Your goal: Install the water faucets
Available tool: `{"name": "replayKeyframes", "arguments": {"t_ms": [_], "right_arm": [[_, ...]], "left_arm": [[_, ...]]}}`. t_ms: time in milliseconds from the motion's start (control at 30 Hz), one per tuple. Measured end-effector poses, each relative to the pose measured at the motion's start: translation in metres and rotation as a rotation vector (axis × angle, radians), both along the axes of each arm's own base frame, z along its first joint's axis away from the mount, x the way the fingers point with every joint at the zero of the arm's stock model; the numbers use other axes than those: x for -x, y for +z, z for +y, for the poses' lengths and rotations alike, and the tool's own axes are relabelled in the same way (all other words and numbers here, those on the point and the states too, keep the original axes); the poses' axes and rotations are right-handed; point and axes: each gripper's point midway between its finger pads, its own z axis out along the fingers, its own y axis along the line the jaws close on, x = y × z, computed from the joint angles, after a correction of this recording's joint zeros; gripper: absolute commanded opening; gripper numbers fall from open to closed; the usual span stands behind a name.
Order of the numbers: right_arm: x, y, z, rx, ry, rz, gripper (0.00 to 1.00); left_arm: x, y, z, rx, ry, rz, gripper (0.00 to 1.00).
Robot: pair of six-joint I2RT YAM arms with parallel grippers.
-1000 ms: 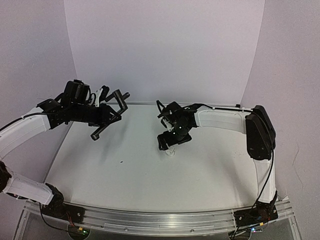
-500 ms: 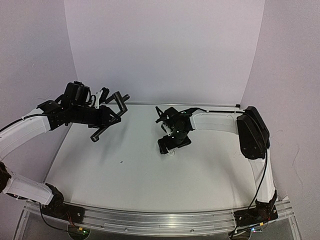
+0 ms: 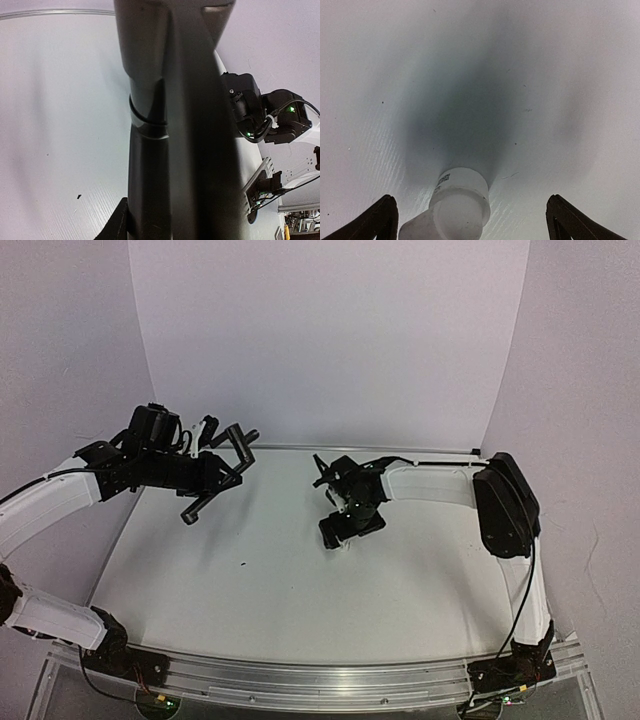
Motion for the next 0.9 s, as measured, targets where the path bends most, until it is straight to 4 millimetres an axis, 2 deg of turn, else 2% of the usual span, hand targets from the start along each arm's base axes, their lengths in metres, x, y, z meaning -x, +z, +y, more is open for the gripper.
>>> {"name": "replayKeyframes", "arguments": {"t_ms": [267, 567, 900], "right_arm": [[0.002, -0.007, -0.011, 0.020, 0.005, 0.019, 0.97], [0.005, 0.004, -0.020, 0.004, 0.013, 0.021, 0.95], [0.007, 0.009, -0.039, 0.005, 0.012, 0.034, 0.88]], "left_arm": [[0.000, 0.000, 0.000, 0.000, 0.000, 0.000, 0.00], [0.000, 0.000, 0.000, 0.000, -0.001, -0.001, 0.00], [0.000, 0.000, 0.000, -0.002, -0.002, -0.003, 0.00]]}}
